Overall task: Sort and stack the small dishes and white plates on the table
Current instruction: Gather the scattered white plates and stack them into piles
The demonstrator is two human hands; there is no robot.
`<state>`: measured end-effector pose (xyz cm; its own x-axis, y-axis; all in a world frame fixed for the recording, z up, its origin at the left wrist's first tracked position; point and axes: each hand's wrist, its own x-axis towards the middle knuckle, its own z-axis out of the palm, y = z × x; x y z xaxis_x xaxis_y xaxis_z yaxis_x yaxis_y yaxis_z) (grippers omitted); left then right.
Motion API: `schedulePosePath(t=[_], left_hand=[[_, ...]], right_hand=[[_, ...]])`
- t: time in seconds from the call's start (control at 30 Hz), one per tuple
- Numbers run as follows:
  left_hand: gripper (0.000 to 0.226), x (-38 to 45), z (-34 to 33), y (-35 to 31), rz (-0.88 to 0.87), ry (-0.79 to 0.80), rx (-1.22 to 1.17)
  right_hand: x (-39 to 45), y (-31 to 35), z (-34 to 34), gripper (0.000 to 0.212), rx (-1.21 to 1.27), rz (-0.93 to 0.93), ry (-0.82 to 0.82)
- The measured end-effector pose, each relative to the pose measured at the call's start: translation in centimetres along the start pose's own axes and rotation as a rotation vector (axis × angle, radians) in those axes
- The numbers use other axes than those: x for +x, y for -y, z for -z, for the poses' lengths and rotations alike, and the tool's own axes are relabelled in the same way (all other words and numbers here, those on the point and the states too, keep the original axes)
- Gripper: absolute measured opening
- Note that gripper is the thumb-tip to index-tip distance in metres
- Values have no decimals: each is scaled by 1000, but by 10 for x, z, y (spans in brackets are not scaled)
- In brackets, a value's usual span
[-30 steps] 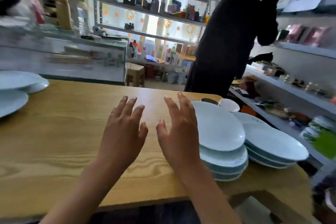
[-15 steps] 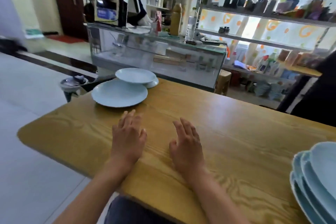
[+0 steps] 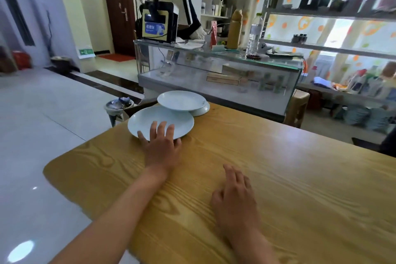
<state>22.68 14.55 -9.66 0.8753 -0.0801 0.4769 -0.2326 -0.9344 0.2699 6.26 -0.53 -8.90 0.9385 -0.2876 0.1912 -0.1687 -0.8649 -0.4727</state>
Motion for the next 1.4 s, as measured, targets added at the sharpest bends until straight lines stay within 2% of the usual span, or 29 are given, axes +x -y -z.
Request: schedulePosePath(t=[0.1, 0.2, 0.33, 0.53, 0.63, 0.73, 0.87, 1.1, 1.23, 1.4], left_hand=[[41, 23, -6, -8, -97, -57, -42], [41, 51, -12, -19, -146, -26, -70], [50, 90, -22, -29, -136, 50, -51], [55, 123, -37, -31, -54, 212, 167], [38, 128, -45, -27, -70, 155, 202], [24, 131, -49, -25, -83, 84, 116], [16, 129, -45, -20, -85, -4, -12], [10, 99, -5, -27, -232, -199, -153], [10, 63, 36, -46, -392, -292, -210], [10, 5, 78, -81, -526, -279, -340]], right_hand=[[3, -2, 0, 62, 33, -9, 6], [9, -5, 1, 63, 41, -29, 5], [15, -5, 4, 64, 30, -29, 10], [22, -9, 7, 65, 74, -56, 16], [21, -8, 5, 63, 58, -26, 27], [21, -10, 5, 62, 61, -23, 16], [22, -10, 6, 62, 81, -32, 19], [18, -10, 6, 63, 127, -35, 32], [13, -5, 12, 66, 290, -8, -66], [2, 5, 41, 75, 453, 103, -339]])
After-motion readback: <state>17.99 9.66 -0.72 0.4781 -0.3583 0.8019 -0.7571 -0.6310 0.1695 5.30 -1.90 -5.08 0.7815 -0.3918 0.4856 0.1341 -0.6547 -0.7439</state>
